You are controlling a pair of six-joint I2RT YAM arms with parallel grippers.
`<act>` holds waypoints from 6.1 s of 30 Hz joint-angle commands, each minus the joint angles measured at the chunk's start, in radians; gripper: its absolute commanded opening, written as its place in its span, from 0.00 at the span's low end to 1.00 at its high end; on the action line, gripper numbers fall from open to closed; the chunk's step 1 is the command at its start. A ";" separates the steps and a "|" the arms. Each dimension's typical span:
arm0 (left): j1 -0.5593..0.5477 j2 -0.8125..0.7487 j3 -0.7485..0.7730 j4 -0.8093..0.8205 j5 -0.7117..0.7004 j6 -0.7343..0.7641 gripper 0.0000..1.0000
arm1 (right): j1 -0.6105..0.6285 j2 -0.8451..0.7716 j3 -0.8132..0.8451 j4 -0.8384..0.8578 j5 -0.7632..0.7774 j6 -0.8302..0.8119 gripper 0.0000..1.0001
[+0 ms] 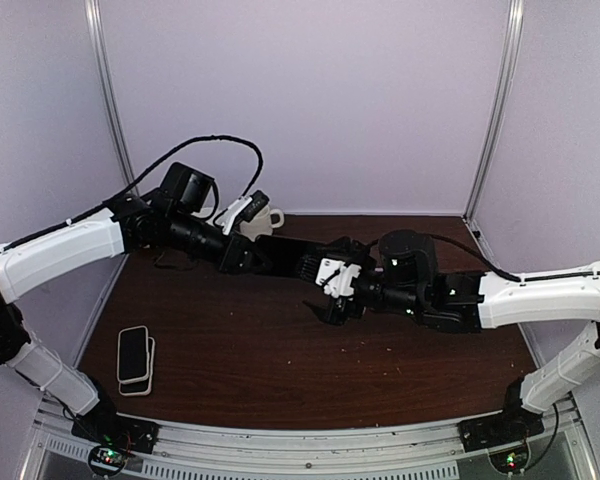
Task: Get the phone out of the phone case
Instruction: Pass from the left arm to the right, then place the phone on the phone case, then pick up the phone with the phone case from the phone.
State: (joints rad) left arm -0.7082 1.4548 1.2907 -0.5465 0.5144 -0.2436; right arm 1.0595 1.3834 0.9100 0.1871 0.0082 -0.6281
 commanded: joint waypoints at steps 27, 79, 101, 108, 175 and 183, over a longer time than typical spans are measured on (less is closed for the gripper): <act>0.018 0.005 0.053 0.098 0.328 -0.096 0.00 | 0.002 0.121 0.161 0.011 -0.005 -0.077 0.65; 0.021 -0.309 -0.104 0.132 -0.745 0.138 0.97 | -0.052 0.634 0.731 -0.731 0.452 1.327 0.15; 0.022 -0.292 -0.103 0.122 -0.740 0.155 0.98 | -0.117 0.875 0.795 -0.685 0.437 1.403 0.20; 0.021 -0.286 -0.103 0.124 -0.740 0.158 0.97 | -0.124 0.887 0.749 -0.620 0.408 1.391 0.24; 0.031 -0.210 -0.082 -0.134 -0.990 0.052 0.97 | -0.177 0.512 0.521 -0.503 0.348 1.048 1.00; 0.082 -0.272 -0.191 -0.465 -0.968 -0.294 0.98 | -0.245 0.548 0.595 -0.704 0.207 1.095 0.99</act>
State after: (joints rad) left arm -0.6445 1.2335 1.1549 -0.8104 -0.4442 -0.3195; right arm 0.8558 1.9182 1.4715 -0.4152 0.3031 0.4484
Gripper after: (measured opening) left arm 0.976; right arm 0.995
